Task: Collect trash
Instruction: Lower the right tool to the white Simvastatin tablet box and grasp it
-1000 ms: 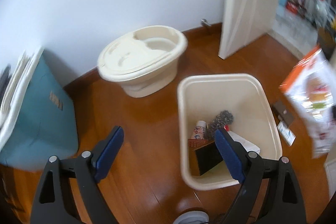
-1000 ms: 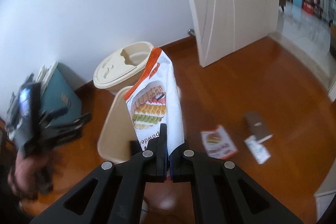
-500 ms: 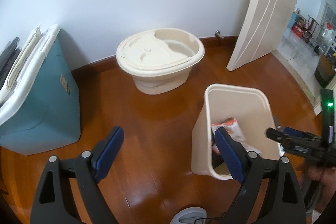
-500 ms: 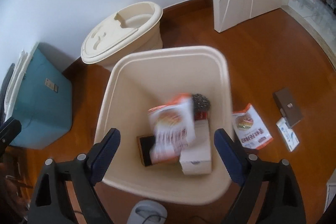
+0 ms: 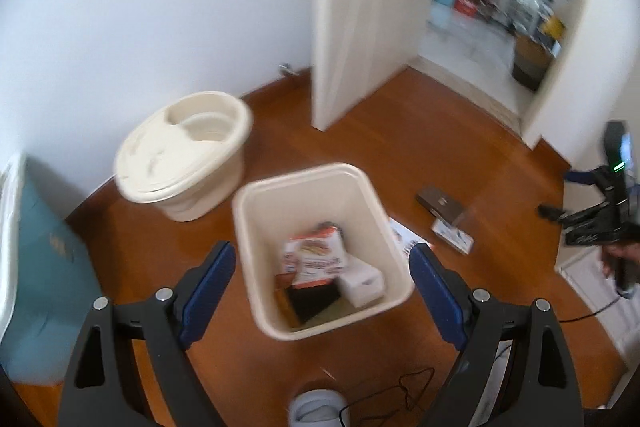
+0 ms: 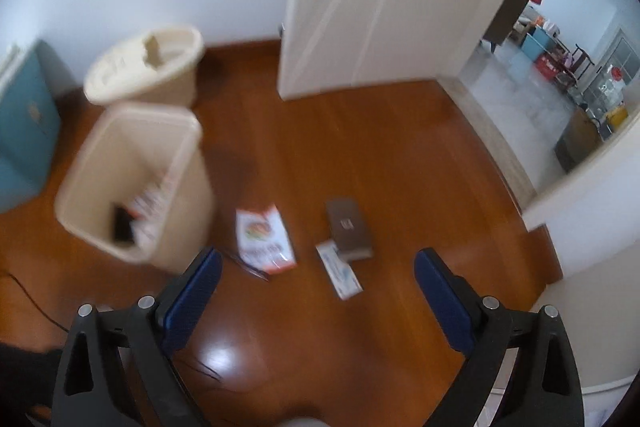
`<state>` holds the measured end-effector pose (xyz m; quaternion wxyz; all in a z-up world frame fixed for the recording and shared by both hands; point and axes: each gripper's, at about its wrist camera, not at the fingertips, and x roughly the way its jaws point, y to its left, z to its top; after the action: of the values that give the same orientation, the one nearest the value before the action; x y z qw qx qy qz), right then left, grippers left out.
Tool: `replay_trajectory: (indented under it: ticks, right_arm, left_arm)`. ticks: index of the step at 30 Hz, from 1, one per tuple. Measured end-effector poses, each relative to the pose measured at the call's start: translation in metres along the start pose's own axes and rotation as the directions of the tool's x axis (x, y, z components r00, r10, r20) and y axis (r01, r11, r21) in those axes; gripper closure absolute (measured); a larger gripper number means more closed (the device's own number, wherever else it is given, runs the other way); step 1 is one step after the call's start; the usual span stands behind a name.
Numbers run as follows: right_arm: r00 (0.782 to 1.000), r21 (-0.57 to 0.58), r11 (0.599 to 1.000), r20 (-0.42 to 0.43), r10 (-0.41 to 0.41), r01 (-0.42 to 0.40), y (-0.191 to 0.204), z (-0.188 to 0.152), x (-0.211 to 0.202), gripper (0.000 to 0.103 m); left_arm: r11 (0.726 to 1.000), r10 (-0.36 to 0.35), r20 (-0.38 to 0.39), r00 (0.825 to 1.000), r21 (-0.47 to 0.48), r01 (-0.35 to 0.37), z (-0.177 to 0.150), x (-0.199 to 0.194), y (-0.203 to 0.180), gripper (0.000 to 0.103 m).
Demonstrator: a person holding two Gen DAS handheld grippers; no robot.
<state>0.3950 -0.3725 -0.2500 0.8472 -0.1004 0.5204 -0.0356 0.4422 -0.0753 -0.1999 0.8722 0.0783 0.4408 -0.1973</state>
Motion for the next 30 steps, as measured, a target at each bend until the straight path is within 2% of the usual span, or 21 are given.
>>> replay_trajectory:
  ticks: [2,5,7,9,11,14,18,19,20,23,26,30]
  right_arm:
    - [0.998,-0.028,0.999,-0.052,0.045,-0.047,-0.012,-0.029,0.057,0.005]
    - [0.987,-0.062,0.990,-0.110,0.119,-0.127,-0.025,-0.062,0.151,0.005]
    - [0.976,-0.089,0.982,-0.158,0.151,-0.166,-0.034,-0.079,0.218,0.009]
    - [0.967,-0.084,0.979,-0.193,0.169,-0.188,-0.044,-0.085,0.258,0.014]
    - [0.958,-0.067,0.973,-0.201,0.202,-0.220,-0.055,-0.087,0.293,0.015]
    - [0.945,-0.018,0.957,-0.167,0.282,-0.289,-0.064,-0.083,0.315,0.015]
    - [0.935,-0.045,0.950,-0.194,0.295,-0.309,-0.068,-0.088,0.338,0.015]
    - [0.933,-0.050,0.949,-0.202,0.297,-0.312,-0.068,-0.091,0.343,0.015]
    - [0.933,-0.063,0.947,-0.203,0.297,-0.315,-0.067,-0.094,0.346,0.015]
    - [0.936,-0.122,0.943,-0.210,0.281,-0.310,-0.061,-0.099,0.357,0.015]
    - [0.937,-0.097,0.949,-0.216,0.273,-0.299,-0.064,-0.098,0.367,0.015]
    - [0.926,-0.068,0.946,-0.241,0.291,-0.315,-0.063,-0.106,0.381,0.016]
  left_arm:
    - [0.998,0.000,-0.002,1.000,0.055,0.000,0.002,0.027,-0.034,0.014]
    - [0.991,-0.036,0.019,0.999,0.129,0.034,0.004,0.077,-0.083,0.014]
    - [0.989,-0.050,0.016,0.999,0.139,0.047,0.001,0.115,-0.112,0.014]
    - [0.989,-0.062,-0.028,0.998,0.130,0.065,-0.002,0.158,-0.136,0.014]
    - [0.991,-0.033,-0.059,0.998,0.129,0.041,-0.006,0.192,-0.152,0.014]
    - [0.998,-0.001,-0.117,0.993,0.069,0.009,-0.006,0.231,-0.162,0.014]
    - [0.998,0.035,-0.148,0.988,0.055,-0.027,-0.013,0.259,-0.170,0.014]
    - [0.996,0.068,-0.128,0.989,0.065,-0.060,-0.015,0.262,-0.173,0.010]
    - [0.995,0.081,-0.104,0.991,0.065,-0.074,-0.015,0.263,-0.175,0.001]
    - [0.992,0.126,-0.044,0.991,0.015,-0.125,-0.014,0.265,-0.179,0.000]
    - [0.993,0.115,-0.025,0.993,0.013,-0.114,-0.009,0.267,-0.182,0.000]
    - [0.990,0.123,0.008,0.992,0.064,-0.124,-0.011,0.264,-0.196,0.000]
